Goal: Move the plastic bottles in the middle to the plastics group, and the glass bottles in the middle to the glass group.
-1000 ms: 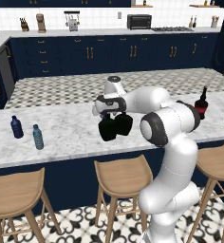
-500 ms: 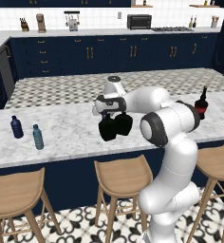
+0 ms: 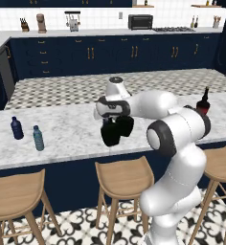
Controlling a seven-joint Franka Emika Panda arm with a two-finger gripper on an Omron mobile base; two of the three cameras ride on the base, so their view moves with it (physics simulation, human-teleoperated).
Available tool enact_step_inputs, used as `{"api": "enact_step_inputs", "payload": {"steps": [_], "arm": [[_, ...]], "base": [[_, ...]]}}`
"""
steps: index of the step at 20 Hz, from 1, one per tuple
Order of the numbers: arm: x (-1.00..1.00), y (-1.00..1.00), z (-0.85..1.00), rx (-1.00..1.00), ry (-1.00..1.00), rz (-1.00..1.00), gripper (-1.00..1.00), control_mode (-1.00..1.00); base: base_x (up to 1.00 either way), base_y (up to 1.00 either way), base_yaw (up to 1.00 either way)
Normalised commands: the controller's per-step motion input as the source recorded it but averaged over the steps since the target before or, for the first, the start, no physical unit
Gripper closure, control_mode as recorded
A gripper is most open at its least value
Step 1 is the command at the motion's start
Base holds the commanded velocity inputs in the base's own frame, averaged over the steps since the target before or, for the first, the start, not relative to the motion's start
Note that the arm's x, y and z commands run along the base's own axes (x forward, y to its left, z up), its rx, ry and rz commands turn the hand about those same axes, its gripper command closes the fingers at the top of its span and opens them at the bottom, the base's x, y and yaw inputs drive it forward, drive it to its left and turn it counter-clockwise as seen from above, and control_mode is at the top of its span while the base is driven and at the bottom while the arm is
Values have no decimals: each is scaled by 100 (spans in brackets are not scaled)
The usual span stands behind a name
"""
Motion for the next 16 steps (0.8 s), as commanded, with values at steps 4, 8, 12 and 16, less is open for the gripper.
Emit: {"api": "enact_step_inputs", "payload": {"steps": [4,8,12,16], "arm": [[-74,-7,24,0,0,0,100,-100],[-41,-41,36,4,0,-1,100,-100],[-25,-77,34,7,0,-5,100,-100],[-5,-98,24,6,0,-8,100,-100]], "base": [[0,0,0],[0,0,0],[0,0,0],[0,0,0]]}}
